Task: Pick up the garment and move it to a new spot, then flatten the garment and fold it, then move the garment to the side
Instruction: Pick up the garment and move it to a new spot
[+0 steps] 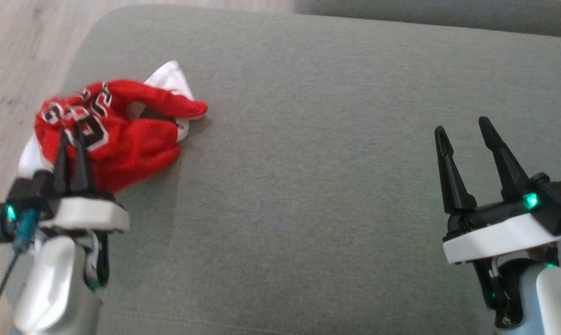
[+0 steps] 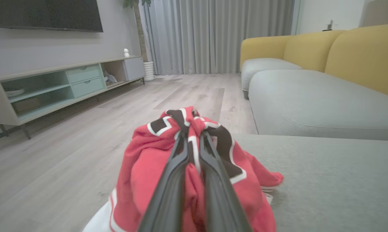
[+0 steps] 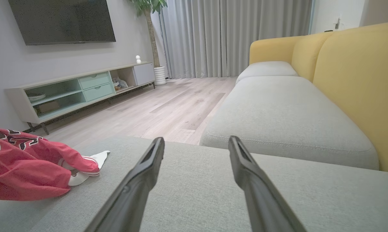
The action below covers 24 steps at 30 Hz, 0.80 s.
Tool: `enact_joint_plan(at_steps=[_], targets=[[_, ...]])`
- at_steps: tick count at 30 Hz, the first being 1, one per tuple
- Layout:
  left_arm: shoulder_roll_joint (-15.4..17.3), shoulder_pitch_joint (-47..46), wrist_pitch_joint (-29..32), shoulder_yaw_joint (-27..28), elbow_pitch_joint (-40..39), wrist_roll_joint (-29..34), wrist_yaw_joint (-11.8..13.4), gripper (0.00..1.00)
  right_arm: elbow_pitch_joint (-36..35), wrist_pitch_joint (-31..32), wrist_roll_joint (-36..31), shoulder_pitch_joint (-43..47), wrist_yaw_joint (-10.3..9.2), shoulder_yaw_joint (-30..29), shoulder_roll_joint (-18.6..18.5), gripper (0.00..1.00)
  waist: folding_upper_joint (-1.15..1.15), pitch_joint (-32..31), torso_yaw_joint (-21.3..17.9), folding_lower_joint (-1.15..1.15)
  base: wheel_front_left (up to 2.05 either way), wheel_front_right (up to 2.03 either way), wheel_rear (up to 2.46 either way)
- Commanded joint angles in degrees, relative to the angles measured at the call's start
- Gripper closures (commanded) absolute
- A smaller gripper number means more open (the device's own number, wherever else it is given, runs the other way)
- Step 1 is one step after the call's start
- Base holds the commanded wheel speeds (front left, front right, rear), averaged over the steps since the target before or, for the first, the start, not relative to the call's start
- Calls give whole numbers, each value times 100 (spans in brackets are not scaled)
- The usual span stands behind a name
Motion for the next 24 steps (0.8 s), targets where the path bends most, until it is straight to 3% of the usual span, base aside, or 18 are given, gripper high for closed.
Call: enact_joint_plan(at_steps=[1, 5, 9, 19, 24], targets=[[211, 41, 146, 146, -559, 37, 64, 100, -183, -56, 32, -44, -4, 118, 38, 0, 0, -183, -250, 1, 0, 0, 0], [90, 617, 692, -169, -1536, 57, 81, 100, -174, -73, 12, 21, -4, 103, 61, 0, 0, -220, -565, 1, 0, 0, 0], [-101, 727, 1067, -613, -1862, 76, -69, 100, -153, -100, 7, -19, -4, 162, 72, 0, 0, -153, -1006, 1, 0, 0, 0], [-941, -380, 1160, -1972, -1480, 313, -702, 100, -56, -225, 153, -135, -4, 111, 102, 0, 0, 289, -2203, 1, 0, 0, 0], [-1110, -744, 1064, -2542, -1202, 265, -837, 100, 4, -277, 214, -116, -4, 27, 113, 0, 0, 436, -2505, 1, 0, 0, 0]])
